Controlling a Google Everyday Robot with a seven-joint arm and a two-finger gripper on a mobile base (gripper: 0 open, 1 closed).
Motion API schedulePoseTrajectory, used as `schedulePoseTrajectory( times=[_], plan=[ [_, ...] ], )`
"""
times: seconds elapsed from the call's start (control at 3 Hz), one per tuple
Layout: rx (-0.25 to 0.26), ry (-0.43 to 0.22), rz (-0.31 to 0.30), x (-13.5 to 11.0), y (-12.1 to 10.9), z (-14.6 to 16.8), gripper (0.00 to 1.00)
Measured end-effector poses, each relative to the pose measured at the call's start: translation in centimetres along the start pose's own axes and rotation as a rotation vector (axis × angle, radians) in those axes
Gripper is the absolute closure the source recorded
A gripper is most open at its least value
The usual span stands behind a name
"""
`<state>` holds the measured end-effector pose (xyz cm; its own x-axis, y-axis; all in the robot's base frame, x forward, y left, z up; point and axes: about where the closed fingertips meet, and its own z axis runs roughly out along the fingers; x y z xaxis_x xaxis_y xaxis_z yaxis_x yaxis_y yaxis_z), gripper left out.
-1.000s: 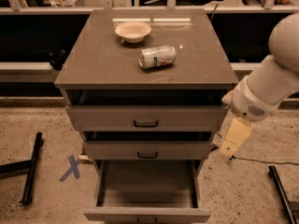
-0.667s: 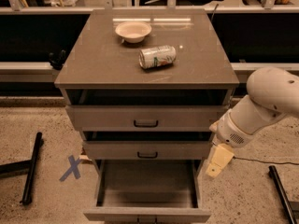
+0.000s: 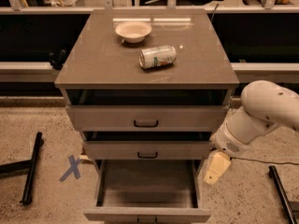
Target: Close bottom drawer
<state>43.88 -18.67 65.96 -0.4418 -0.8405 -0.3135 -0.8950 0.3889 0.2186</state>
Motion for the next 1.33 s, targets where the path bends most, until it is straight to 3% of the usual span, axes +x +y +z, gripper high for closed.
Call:
schedulePoseTrajectory(
  times=[0.33, 1.0, 1.33],
  plan=[
    [-0.059, 0.020, 0.100, 3.4, -0.1, 4.8, 0.00],
    [-0.227, 0.069, 0.266, 8.9, 0.7, 16.5, 0.00],
    [-0.291, 0.051, 0.344, 10.8, 1.2, 22.1, 0.00]
  ],
)
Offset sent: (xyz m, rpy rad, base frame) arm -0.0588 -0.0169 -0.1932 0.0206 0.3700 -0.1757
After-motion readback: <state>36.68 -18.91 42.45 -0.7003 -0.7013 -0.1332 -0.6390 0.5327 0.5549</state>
